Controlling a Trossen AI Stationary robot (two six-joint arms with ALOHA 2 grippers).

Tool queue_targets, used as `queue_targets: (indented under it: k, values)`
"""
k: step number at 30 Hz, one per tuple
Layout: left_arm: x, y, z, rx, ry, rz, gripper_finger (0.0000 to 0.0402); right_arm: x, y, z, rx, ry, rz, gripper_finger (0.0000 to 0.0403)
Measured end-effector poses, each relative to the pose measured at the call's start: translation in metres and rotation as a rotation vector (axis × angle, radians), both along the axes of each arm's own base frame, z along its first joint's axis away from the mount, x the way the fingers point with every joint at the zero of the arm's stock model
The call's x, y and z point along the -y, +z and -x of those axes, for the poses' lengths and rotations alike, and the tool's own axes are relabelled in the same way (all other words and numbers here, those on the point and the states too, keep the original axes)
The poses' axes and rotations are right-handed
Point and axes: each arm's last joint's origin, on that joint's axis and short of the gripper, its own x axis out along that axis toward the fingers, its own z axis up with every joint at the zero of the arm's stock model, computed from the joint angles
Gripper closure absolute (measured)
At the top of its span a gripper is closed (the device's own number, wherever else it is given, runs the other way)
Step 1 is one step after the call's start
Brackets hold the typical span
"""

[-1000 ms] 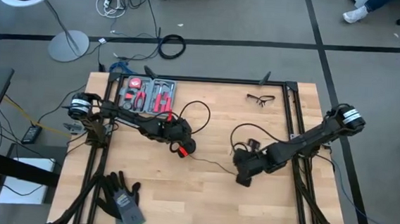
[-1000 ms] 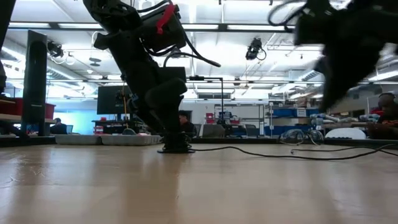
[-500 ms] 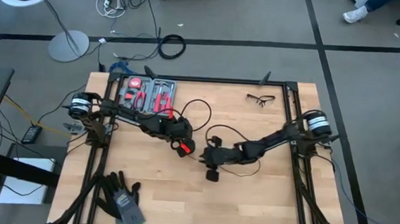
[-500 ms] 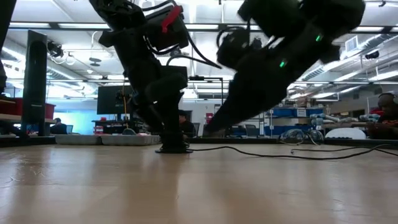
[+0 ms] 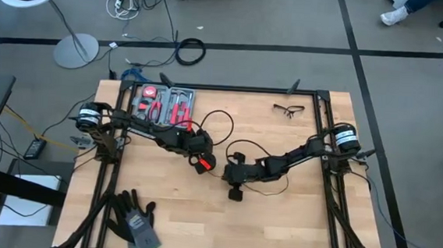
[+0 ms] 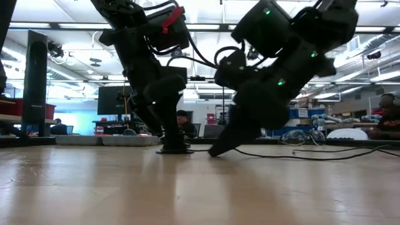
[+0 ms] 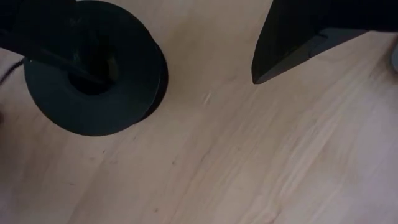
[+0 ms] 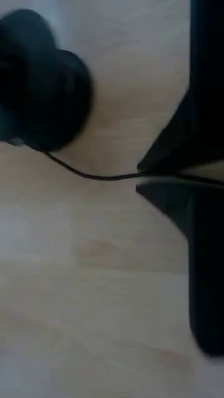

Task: Coil cords
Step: Uncoil the black wire from the black spool

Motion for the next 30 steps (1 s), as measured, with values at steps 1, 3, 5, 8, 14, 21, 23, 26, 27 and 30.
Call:
queue_targets:
  k: [1, 3, 5, 8, 14, 21, 23, 26, 27, 30]
  values:
    - [0.000, 0.000, 0.000, -0.001, 0.000, 0.000, 0.0002, -0.001, 0.002, 0.003, -0.018, 0.012, 0.002, 0.0380]
    - [0.000, 0.000, 0.000, -0.001, 0.000, 0.000, 0.0002, -0.004, 0.011, 0.010, -0.056, 0.029, 0.001, 0.0390]
    - [0.000, 0.000, 0.000, -0.003, 0.001, -0.001, 0.0002, -0.005, 0.020, 0.021, -0.127, 0.024, -0.015, 0.0392]
    - [0.000, -0.001, 0.001, -0.015, 0.004, -0.004, 0.0002, -0.007, 0.036, 0.045, -0.266, 0.003, -0.026, 0.0398]
    - [0.000, -0.001, 0.002, -0.024, 0.015, -0.002, 0.0002, -0.009, 0.063, 0.103, -0.622, -0.162, -0.069, 0.0400]
    - [0.000, -0.001, 0.002, -0.016, 0.025, 0.002, 0.0002, -0.010, 0.080, 0.120, -0.535, -0.378, -0.007, 0.0381]
    - [0.000, -0.001, 0.002, -0.016, 0.026, 0.002, 0.0002, -0.016, 0.083, 0.106, -0.391, -0.290, -0.012, 0.0363]
    - [0.000, -0.001, 0.002, -0.014, 0.029, 0.004, 0.0002, -0.020, 0.087, 0.080, -0.181, -0.178, -0.016, 0.0333]
    - [0.000, -0.001, 0.002, -0.014, 0.029, 0.004, 0.0002, -0.020, 0.086, 0.072, -0.135, -0.153, -0.014, 0.0323]
    - [0.000, -0.001, 0.002, -0.014, 0.029, 0.004, 0.0002, -0.017, 0.080, 0.049, -0.012, -0.100, 0.005, 0.0291]
